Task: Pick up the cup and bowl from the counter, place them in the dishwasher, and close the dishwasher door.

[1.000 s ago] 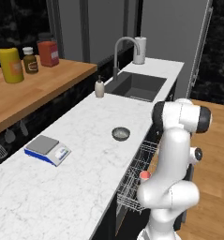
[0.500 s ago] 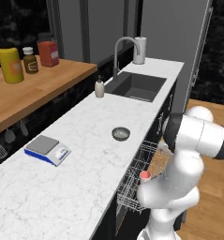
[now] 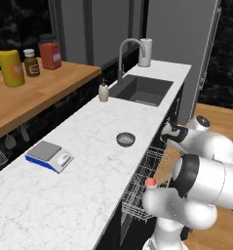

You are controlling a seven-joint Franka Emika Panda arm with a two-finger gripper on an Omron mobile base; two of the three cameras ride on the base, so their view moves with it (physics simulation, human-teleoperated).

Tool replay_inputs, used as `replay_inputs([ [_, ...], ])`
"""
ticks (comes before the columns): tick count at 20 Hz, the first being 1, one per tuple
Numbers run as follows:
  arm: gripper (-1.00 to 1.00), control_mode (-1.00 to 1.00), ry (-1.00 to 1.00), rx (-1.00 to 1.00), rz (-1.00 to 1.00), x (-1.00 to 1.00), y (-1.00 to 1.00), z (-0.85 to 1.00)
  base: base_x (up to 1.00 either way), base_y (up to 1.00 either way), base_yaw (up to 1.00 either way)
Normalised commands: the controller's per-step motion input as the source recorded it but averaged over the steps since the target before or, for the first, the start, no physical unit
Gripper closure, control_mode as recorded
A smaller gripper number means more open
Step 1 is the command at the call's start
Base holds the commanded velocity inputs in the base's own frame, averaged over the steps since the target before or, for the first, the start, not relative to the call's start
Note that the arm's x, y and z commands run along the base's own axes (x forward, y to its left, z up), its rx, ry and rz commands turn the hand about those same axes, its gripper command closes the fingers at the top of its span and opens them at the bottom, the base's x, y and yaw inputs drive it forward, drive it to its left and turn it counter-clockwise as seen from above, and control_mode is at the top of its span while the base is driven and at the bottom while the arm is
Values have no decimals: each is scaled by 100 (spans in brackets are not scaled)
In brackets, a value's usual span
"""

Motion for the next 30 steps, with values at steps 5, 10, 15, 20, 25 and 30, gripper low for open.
replay_inputs([
  [5,-100,-100,17,0,5,39,19,40,0,0,0],
  [10,-100,-100,24,0,11,57,23,6,0,0,0],
  [15,-100,-100,3,0,7,46,27,0,0,0,0],
  [20,-100,-100,3,0,8,53,44,-4,0,0,0],
  [25,-100,-100,-1,-3,5,21,54,-12,0,0,0],
  [30,-100,-100,-8,-1,0,20,50,-40,0,0,0],
])
